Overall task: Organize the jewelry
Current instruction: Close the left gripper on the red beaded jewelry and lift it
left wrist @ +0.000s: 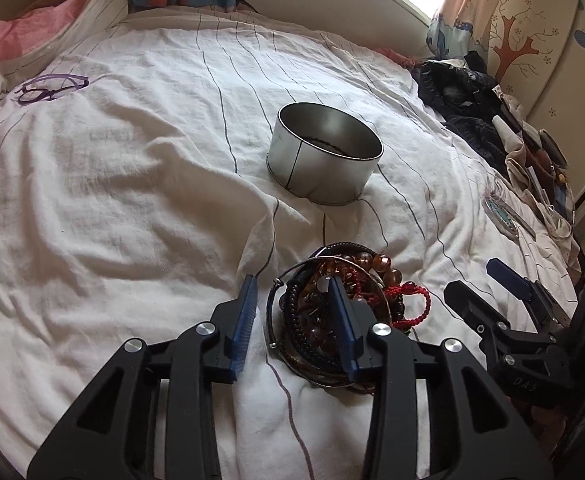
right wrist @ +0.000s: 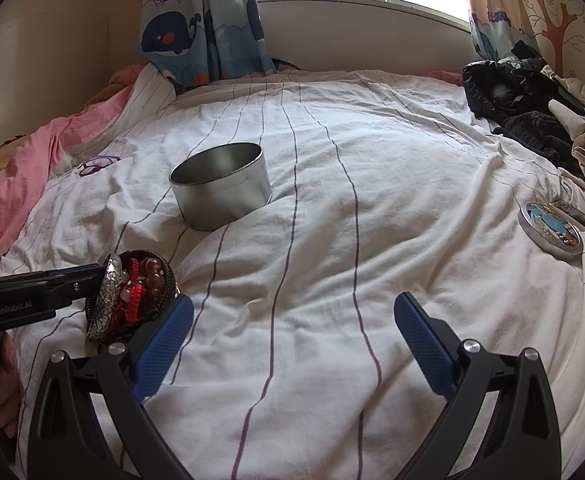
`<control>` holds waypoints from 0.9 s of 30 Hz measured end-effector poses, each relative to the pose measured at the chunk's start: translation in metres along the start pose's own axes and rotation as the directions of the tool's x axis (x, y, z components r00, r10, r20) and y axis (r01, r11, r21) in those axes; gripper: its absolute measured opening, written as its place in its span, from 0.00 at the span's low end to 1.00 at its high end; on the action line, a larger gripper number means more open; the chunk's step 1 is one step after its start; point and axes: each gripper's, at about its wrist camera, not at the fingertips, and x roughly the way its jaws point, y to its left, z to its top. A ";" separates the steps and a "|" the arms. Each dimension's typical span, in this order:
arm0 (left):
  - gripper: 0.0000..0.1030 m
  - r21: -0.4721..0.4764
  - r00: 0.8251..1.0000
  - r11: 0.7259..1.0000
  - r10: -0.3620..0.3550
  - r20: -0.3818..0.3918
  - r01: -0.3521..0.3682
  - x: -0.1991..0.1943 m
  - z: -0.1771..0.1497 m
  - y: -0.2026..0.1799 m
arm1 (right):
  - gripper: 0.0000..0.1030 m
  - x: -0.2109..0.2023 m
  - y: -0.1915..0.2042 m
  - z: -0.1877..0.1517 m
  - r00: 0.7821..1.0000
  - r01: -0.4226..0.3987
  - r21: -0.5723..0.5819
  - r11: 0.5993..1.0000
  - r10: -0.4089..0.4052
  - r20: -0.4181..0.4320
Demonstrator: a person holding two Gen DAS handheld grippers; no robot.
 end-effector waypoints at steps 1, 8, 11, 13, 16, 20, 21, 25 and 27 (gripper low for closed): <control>0.28 0.006 1.000 1.000 0.006 0.005 -0.006 -0.001 0.000 -0.002 | 0.94 0.000 0.000 0.000 1.000 0.000 0.000 1.000 0.000 0.000; 0.03 -0.026 0.998 0.999 -0.033 0.051 0.034 -0.030 0.006 -0.003 | 0.94 0.000 0.000 0.000 1.000 0.001 0.000 1.000 -0.001 0.001; 0.03 -0.006 0.999 0.999 -0.033 0.042 0.033 -0.032 0.007 -0.004 | 0.94 0.000 0.000 0.000 1.000 0.001 -0.001 1.000 -0.001 0.000; 0.03 -0.013 0.999 0.999 -0.031 0.029 0.032 -0.028 0.005 -0.002 | 0.94 0.000 0.000 0.000 1.000 0.000 0.000 1.000 0.000 0.001; 0.03 -0.017 0.999 0.999 -0.028 0.022 0.029 -0.025 0.004 -0.001 | 0.94 0.000 0.000 0.000 1.000 -0.002 0.002 1.000 0.002 0.000; 0.03 0.010 1.000 1.000 -0.021 0.000 0.021 -0.023 0.003 -0.004 | 0.94 0.000 0.000 0.000 1.000 -0.002 0.001 1.000 0.002 -0.002; 0.03 0.007 1.000 1.000 -0.020 -0.009 0.020 -0.021 0.002 -0.004 | 0.94 0.000 0.000 0.000 1.000 -0.002 0.001 1.000 0.002 -0.002; 0.09 -0.002 0.999 1.000 -0.024 -0.038 0.024 -0.013 0.000 -0.003 | 0.94 0.000 0.000 0.000 1.000 -0.002 0.000 1.000 0.002 -0.003; 0.09 0.004 0.999 1.000 -0.021 -0.048 0.022 -0.010 -0.003 -0.004 | 0.94 0.000 0.000 0.000 1.000 -0.002 0.000 1.000 0.002 -0.002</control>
